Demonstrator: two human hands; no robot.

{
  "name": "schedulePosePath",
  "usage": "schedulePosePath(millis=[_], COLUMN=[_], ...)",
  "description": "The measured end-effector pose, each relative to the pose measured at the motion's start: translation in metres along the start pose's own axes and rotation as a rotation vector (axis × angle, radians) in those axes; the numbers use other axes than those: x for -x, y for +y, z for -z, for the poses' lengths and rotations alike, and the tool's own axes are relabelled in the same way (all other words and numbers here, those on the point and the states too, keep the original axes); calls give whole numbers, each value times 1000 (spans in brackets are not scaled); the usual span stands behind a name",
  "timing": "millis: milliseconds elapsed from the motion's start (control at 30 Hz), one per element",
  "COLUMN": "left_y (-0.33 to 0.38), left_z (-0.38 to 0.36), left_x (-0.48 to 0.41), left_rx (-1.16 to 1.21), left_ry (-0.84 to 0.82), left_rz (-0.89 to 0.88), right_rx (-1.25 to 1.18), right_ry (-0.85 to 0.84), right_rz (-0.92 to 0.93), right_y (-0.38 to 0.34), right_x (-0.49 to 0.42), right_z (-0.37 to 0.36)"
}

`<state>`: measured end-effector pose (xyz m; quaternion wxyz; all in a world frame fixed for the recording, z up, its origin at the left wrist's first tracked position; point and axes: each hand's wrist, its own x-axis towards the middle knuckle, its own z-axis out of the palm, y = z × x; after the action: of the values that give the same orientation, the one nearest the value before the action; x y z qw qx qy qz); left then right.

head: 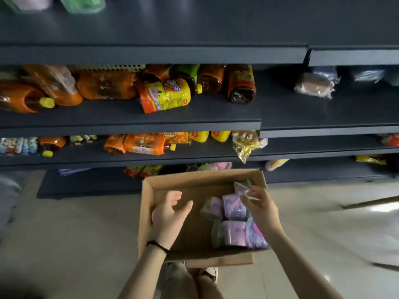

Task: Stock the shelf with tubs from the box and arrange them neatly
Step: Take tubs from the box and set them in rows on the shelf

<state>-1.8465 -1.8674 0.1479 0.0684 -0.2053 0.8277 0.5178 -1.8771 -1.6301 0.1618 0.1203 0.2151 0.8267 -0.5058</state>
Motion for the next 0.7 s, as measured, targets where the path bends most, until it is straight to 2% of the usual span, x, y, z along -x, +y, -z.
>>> schedulePosePath(millis=[200, 267, 367, 433, 533, 700], left_y=[-80, -107, -136, -152, -175, -196], left_z=[-92, -118, -147, -162, -181, -211], left_x=[-34, -52, -81, -100, -123, -145], left_rx=[-43, -85, -121, -129, -112, -84], left_ry=[-190, -235, -228, -222, -226, -172], left_rz=[228, 296, 357, 371, 400, 501], right_rx=[71, 19, -105, -155, -305, -442], right_ry=[-22, -5, 93, 216, 443, 647], right_rz=[-253, -373, -597, -708, -710, -612], right_y=[86, 110, 133, 140, 157, 181], right_x=[-58, -84, -119, -137, -151, -161], right_z=[-36, -52, -83, -106, -132, -153])
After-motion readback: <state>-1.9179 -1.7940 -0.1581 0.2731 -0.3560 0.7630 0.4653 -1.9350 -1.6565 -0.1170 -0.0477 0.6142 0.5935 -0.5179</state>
